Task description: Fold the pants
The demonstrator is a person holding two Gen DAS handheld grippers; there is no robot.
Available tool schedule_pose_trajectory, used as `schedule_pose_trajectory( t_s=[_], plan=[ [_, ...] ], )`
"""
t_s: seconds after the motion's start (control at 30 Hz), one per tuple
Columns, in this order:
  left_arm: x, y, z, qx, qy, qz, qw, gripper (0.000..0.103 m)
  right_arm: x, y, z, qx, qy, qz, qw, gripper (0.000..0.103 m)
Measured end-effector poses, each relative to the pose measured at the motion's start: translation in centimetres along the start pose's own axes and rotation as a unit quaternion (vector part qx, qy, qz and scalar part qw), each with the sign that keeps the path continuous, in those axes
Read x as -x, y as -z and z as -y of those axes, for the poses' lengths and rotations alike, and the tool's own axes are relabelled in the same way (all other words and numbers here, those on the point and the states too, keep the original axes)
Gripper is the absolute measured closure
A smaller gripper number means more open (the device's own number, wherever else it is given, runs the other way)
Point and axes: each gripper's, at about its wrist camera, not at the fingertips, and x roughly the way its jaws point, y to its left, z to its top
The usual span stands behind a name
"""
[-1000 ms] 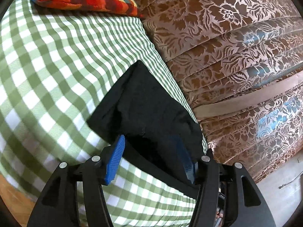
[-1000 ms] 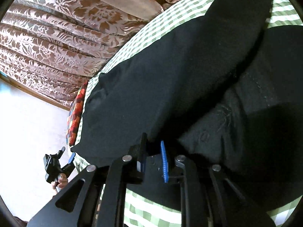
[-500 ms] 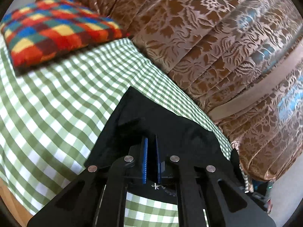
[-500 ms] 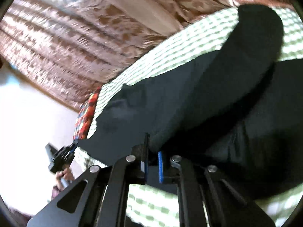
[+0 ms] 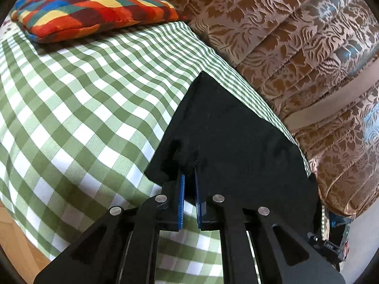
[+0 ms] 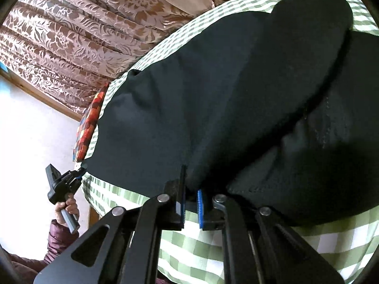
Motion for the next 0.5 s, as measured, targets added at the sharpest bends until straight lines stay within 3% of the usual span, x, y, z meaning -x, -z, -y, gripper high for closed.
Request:
schedule_pose_trajectory(
  t_s=[0.07, 0.13, 0.17, 0.2, 0.3, 0.37, 0.5],
  plan=[
    [0.8, 0.1, -0.1, 0.003, 0.001, 0.000, 1.0000, 0.092, 0.0, -0.1, 0.0, 0.002, -0.007, -0.009, 1.000, 0.092],
    [1.6, 0.1, -0.3, 0.006, -0.037, 0.010, 0.9993, 0.064, 0.4, -0.3, 0.1, -0.001, -0.017, -0.023, 1.000, 0.073],
    [2.2, 0.0, -0.4, 0.006, -0.073, 0.022, 0.9971, 0.061, 0.9, -0.2, -0.2, 0.014, -0.018, -0.031, 0.999, 0.069],
    [2.7, 0.0, -0.4, 0.006, -0.091, 0.033, 0.9953, 0.061, 1.4, -0.1, -0.6, 0.032, -0.015, -0.038, 0.999, 0.063],
    [4.0, -0.2, 0.9, -0.011, -0.076, 0.063, 0.9951, 0.061, 3.3, 0.2, -1.8, 0.072, -0.025, -0.059, 0.995, 0.060],
    [3.9, -0.2, 3.2, -0.049, -0.056, 0.072, 0.9946, 0.061, 4.4, -0.5, -2.9, 0.091, -0.036, -0.052, 0.994, 0.056],
    [1.3, 0.1, 9.0, -0.142, -0.020, 0.054, 0.9882, 0.061, 3.5, -4.2, -5.0, 0.089, -0.085, -0.030, 0.992, 0.054]
  ],
)
